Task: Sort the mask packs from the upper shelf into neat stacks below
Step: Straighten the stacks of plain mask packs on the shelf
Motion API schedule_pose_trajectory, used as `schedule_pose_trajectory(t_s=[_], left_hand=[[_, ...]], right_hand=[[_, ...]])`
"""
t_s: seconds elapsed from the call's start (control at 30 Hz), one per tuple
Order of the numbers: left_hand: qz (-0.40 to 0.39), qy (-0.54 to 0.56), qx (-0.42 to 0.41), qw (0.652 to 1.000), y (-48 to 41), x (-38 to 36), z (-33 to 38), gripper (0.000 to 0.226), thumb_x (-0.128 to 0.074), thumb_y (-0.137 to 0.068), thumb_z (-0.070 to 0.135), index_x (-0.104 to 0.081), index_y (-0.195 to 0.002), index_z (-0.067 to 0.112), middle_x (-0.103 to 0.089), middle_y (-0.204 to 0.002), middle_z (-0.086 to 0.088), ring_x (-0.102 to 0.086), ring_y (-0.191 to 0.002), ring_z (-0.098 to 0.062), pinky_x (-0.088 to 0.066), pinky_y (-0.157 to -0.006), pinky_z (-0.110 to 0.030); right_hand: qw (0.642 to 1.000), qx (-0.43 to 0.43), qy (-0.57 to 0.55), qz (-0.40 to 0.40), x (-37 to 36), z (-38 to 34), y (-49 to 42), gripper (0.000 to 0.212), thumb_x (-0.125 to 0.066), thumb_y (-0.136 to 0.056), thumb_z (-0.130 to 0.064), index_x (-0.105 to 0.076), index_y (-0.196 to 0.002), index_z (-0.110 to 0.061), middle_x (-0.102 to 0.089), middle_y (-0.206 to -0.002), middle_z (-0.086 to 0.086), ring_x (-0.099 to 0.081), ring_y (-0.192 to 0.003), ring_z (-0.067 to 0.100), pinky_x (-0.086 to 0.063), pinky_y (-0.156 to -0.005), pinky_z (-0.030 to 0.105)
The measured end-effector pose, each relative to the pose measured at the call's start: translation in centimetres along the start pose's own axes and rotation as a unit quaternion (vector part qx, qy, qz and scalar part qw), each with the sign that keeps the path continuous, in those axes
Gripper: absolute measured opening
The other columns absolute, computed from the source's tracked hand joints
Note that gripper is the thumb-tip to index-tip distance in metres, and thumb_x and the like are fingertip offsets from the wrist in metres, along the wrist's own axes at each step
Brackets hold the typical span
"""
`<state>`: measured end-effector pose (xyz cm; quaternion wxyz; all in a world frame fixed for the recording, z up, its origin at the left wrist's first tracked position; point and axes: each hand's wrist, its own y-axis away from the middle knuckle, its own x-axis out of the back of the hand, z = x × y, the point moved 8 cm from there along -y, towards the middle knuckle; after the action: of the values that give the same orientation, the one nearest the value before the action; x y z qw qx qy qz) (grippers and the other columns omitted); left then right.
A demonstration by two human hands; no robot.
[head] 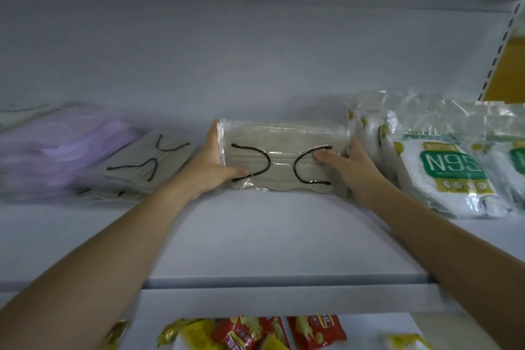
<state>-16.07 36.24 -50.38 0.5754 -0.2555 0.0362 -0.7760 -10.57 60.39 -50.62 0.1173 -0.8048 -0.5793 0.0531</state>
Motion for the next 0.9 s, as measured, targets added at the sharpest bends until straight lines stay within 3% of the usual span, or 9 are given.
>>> schedule_pose_trajectory(t_s=[0.1,0.27,0.37,0.47,0.53,0.6,0.7,0.8,0.9], left_hand=[[0.05,-0.007,-0.021,0.998,-0.2,0.0,0.8,0.109,-0.072,-0.074,-0.009,0.003,-0.15,0.014,-0.015,-0.144,0.015,-0.02,-0.131,0.004,-0.017,-0.105,-0.008],[0.027,0.048,-0.003,0.998,-0.8,-0.7,0.6,0.096,-0.053,-0.084,-0.016,0.008,-0.15,0.018,-0.007,-0.151,0.014,-0.011,-0.135,0.004,-0.018,-0.097,-0.005],[0.041,0.032,-0.013,0.999,-0.7,-1.0,0.6,0.09,-0.046,-0.083,-0.02,0.004,-0.151,0.014,-0.006,-0.157,0.005,-0.009,-0.14,-0.002,-0.017,-0.095,-0.002],[0.043,-0.025,-0.032,0.998,-1.8,-1.3,1.0,0.084,-0.05,-0.08,-0.019,-0.009,-0.147,0.011,-0.03,-0.143,0.005,-0.036,-0.129,-0.01,-0.034,-0.086,0.0],[0.057,-0.057,-0.053,0.995,-3.8,-1.3,1.2,0.076,-0.056,-0.077,-0.016,-0.022,-0.139,0.012,-0.042,-0.131,0.0,-0.048,-0.12,-0.017,-0.042,-0.087,-0.012],[0.067,-0.067,-0.046,0.994,-6.1,-1.8,1.4,0.072,-0.055,-0.076,-0.015,-0.024,-0.136,0.012,-0.042,-0.132,-0.006,-0.047,-0.122,-0.021,-0.042,-0.096,-0.026],[0.092,-0.08,-0.012,0.992,-8.3,-3.5,1.1,0.068,-0.053,-0.075,-0.015,-0.027,-0.133,0.009,-0.042,-0.126,-0.005,-0.045,-0.115,-0.019,-0.038,-0.089,-0.021],[0.131,-0.073,-0.025,0.988,-9.3,-4.7,-0.1,0.068,-0.059,-0.068,-0.017,-0.032,-0.127,0.003,-0.044,-0.117,-0.006,-0.049,-0.112,-0.026,-0.04,-0.089,-0.022],[0.169,-0.066,-0.022,0.983,-10.3,-4.2,-1.4,0.079,-0.061,-0.069,-0.016,-0.024,-0.138,-0.002,-0.036,-0.137,-0.014,-0.036,-0.129,-0.028,-0.03,-0.109,-0.03]], right_hand=[[0.999,0.03,-0.042,-0.005,-0.2,-0.4,-0.1,0.042,-0.074,-0.071,-0.016,-0.05,-0.097,-0.038,-0.065,-0.109,0.005,-0.063,-0.103,0.025,-0.049,-0.093,0.046],[1.0,0.014,0.002,0.021,0.7,0.0,0.4,0.041,-0.061,-0.08,-0.005,-0.044,-0.111,-0.027,-0.06,-0.09,-0.005,-0.06,-0.088,0.015,-0.049,-0.085,0.035],[0.992,0.031,0.123,0.022,1.1,-0.1,1.1,0.022,-0.054,-0.088,-0.009,-0.039,-0.093,-0.023,-0.045,-0.075,-0.005,-0.046,-0.068,0.01,-0.04,-0.066,0.021],[0.98,0.02,0.188,0.054,1.1,-0.6,0.2,0.021,-0.051,-0.087,-0.006,-0.039,-0.102,-0.013,-0.041,-0.072,-0.002,-0.043,-0.064,0.013,-0.035,-0.055,0.023],[0.981,0.013,0.174,0.084,1.4,-1.5,-1.7,0.04,-0.048,-0.086,-0.001,-0.038,-0.124,-0.009,-0.05,-0.082,0.001,-0.053,-0.077,0.019,-0.044,-0.065,0.028],[0.98,-0.004,0.169,0.109,1.6,-2.0,-3.7,0.039,-0.047,-0.089,-0.001,-0.037,-0.126,-0.004,-0.048,-0.098,0.006,-0.051,-0.091,0.021,-0.043,-0.079,0.032],[0.974,-0.061,0.153,0.157,2.2,-0.7,-6.1,0.026,-0.047,-0.09,-0.008,-0.041,-0.116,-0.003,-0.047,-0.117,0.007,-0.047,-0.113,0.023,-0.038,-0.097,0.034],[0.957,-0.06,0.234,0.163,1.9,0.6,-7.1,0.065,-0.049,-0.09,-0.016,-0.015,-0.146,-0.01,-0.024,-0.15,0.012,-0.026,-0.137,0.029,-0.024,-0.113,0.041],[0.972,-0.003,0.189,0.14,2.0,1.1,-7.6,0.081,-0.056,-0.084,-0.013,-0.008,-0.148,-0.015,-0.027,-0.149,0.009,-0.028,-0.136,0.026,-0.024,-0.113,0.039]])
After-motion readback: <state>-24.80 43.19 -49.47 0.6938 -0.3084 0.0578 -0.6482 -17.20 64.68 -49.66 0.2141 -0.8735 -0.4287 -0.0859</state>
